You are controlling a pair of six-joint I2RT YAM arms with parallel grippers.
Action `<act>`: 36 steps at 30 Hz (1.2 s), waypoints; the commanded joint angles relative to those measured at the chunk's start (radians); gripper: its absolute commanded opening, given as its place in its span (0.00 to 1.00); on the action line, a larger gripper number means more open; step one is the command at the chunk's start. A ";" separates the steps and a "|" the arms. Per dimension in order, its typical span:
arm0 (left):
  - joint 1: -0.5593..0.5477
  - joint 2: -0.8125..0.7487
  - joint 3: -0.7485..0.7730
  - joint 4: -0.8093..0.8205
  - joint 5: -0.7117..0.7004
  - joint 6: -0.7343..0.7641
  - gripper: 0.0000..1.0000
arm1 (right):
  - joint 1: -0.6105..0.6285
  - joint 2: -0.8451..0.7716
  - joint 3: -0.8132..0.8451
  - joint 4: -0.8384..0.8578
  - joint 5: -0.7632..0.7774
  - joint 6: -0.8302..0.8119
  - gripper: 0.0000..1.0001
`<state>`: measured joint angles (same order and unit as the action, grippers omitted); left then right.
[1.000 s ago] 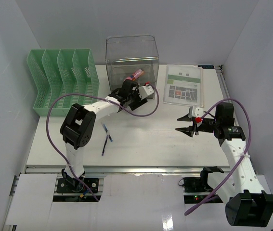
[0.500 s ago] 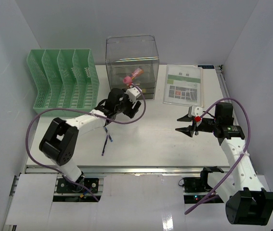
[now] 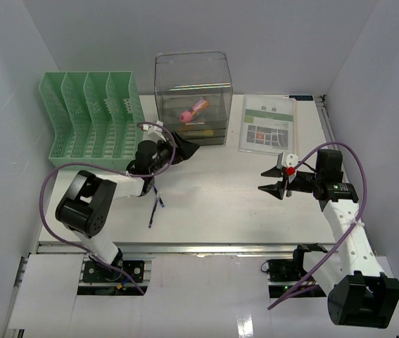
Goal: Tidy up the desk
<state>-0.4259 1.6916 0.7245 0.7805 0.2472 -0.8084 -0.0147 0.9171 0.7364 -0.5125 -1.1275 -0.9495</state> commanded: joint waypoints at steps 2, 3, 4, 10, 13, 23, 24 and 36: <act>-0.005 0.113 -0.023 0.247 -0.017 -0.272 0.89 | -0.004 0.000 -0.005 0.029 -0.014 0.008 0.53; -0.004 0.134 -0.021 0.294 -0.023 -0.308 0.80 | -0.004 0.000 -0.003 0.031 -0.012 0.008 0.53; -0.005 0.166 -0.012 0.322 -0.026 -0.333 0.74 | -0.004 0.001 -0.004 0.031 -0.011 0.008 0.53; -0.010 0.296 0.017 0.432 -0.121 -0.418 0.62 | -0.004 0.002 -0.005 0.032 -0.006 0.009 0.53; -0.010 0.325 0.040 0.426 -0.163 -0.420 0.61 | -0.004 0.005 -0.005 0.031 -0.006 0.009 0.53; -0.011 0.407 0.170 0.341 -0.251 -0.419 0.45 | -0.004 0.012 -0.002 0.031 -0.004 0.010 0.53; -0.011 0.409 0.175 0.328 -0.262 -0.419 0.43 | -0.004 0.012 -0.002 0.031 -0.003 0.011 0.53; -0.012 0.390 0.158 0.262 -0.295 -0.433 0.47 | -0.004 0.011 0.001 0.031 -0.003 0.014 0.53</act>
<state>-0.4339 2.1124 0.8810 1.0864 -0.0209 -1.2315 -0.0148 0.9302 0.7364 -0.4976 -1.1244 -0.9454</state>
